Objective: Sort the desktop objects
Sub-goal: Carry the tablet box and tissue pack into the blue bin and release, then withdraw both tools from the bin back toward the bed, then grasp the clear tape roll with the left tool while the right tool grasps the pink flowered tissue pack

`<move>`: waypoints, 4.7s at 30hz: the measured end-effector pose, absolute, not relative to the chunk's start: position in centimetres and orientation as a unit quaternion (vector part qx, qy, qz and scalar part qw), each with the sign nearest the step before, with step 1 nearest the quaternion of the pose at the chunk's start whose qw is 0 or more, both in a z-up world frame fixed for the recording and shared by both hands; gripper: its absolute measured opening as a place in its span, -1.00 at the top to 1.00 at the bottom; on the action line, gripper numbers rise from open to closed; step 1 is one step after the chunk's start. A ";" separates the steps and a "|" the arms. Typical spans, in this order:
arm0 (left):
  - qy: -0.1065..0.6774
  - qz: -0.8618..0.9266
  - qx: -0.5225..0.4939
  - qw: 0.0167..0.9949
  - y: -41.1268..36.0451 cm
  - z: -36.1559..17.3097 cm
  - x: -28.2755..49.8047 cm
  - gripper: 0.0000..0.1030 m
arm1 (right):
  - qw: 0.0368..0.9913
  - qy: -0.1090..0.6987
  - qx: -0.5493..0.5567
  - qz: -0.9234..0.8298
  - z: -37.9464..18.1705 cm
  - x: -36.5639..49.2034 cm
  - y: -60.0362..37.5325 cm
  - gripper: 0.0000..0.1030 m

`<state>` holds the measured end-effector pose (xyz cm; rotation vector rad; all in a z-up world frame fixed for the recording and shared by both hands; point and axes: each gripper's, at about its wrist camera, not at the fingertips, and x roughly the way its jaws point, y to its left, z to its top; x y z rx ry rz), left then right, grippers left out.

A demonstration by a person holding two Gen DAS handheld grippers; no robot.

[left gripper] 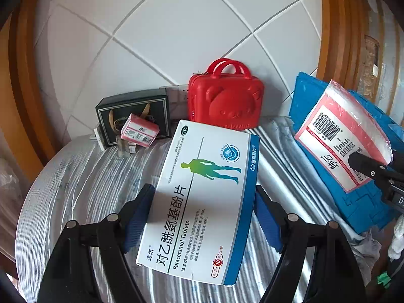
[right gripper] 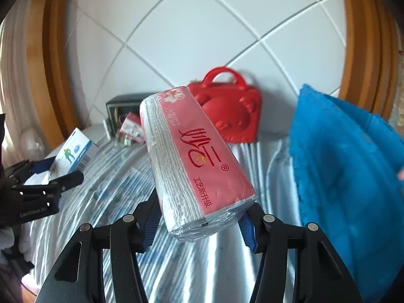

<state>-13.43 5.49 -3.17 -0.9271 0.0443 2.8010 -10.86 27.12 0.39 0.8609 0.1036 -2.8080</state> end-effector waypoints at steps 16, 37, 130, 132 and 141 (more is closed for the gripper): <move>0.047 0.959 -0.228 0.158 21.0 4.2 -8.1 -0.50 | 0.019 -0.016 0.169 -0.985 8.4 -2.1 44.2 -0.04; 0.123 0.912 -0.231 0.316 47.2 6.8 -7.1 -0.50 | -0.128 -0.055 0.195 -0.971 7.2 0.8 63.6 -0.05; -0.071 0.910 -0.407 -0.015 -15.5 -19.7 -44.9 -0.53 | 0.111 0.074 0.367 -0.921 -11.5 -39.8 8.2 -1.00; -0.070 0.908 -0.412 -0.015 -15.1 -21.8 -47.6 -0.53 | 0.107 0.072 0.378 -0.917 -13.0 -41.4 8.4 -1.00; -0.075 0.905 -0.417 -0.025 -18.3 -24.6 -46.5 0.14 | 0.178 0.082 0.370 -0.908 -16.0 -46.9 -0.1 -1.00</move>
